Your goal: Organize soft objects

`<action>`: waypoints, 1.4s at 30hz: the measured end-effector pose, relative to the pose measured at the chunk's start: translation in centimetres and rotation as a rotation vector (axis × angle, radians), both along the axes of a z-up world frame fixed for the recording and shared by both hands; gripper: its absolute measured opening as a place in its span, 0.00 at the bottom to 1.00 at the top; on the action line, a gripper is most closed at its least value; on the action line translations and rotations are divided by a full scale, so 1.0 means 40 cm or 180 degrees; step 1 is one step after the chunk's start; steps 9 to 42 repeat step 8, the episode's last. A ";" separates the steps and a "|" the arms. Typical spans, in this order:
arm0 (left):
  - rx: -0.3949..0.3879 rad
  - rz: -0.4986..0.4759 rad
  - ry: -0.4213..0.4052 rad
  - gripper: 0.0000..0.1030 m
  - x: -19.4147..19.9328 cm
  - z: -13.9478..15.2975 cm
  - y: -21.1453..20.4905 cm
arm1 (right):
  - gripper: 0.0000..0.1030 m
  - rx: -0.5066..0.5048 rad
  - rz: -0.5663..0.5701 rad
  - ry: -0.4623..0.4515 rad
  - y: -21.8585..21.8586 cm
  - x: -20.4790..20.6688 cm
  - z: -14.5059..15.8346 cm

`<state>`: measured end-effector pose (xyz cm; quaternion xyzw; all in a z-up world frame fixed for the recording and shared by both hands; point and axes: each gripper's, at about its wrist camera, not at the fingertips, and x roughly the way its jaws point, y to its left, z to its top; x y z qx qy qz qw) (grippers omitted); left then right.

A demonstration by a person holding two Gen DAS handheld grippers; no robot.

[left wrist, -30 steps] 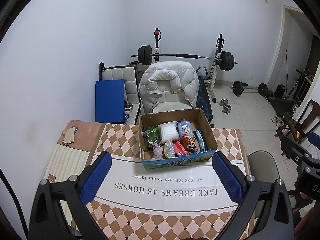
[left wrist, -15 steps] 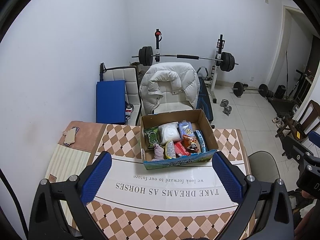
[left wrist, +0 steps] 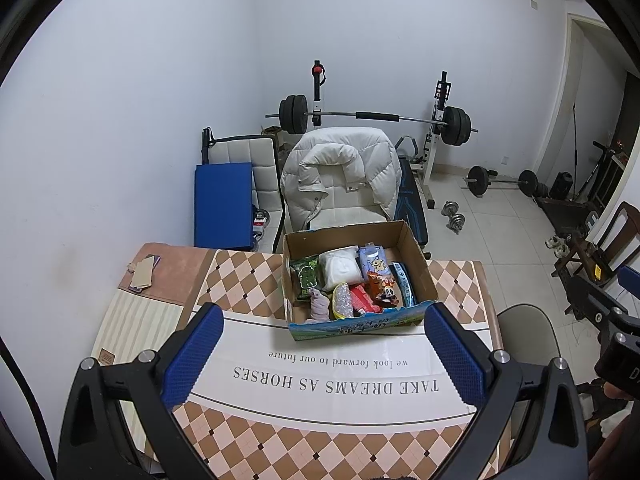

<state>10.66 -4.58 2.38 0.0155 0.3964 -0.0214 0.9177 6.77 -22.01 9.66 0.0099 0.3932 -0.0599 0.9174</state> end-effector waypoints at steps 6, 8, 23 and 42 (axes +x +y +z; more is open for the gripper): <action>0.0027 0.0027 -0.0004 1.00 -0.003 0.005 0.010 | 1.00 -0.0004 -0.0012 -0.0006 0.001 0.002 0.000; 0.0024 0.0020 -0.0011 1.00 -0.002 0.006 0.012 | 1.00 -0.0007 -0.0012 -0.0008 0.002 0.006 0.001; 0.0024 0.0020 -0.0011 1.00 -0.002 0.006 0.012 | 1.00 -0.0007 -0.0012 -0.0008 0.002 0.006 0.001; 0.0024 0.0020 -0.0011 1.00 -0.002 0.006 0.012 | 1.00 -0.0007 -0.0012 -0.0008 0.002 0.006 0.001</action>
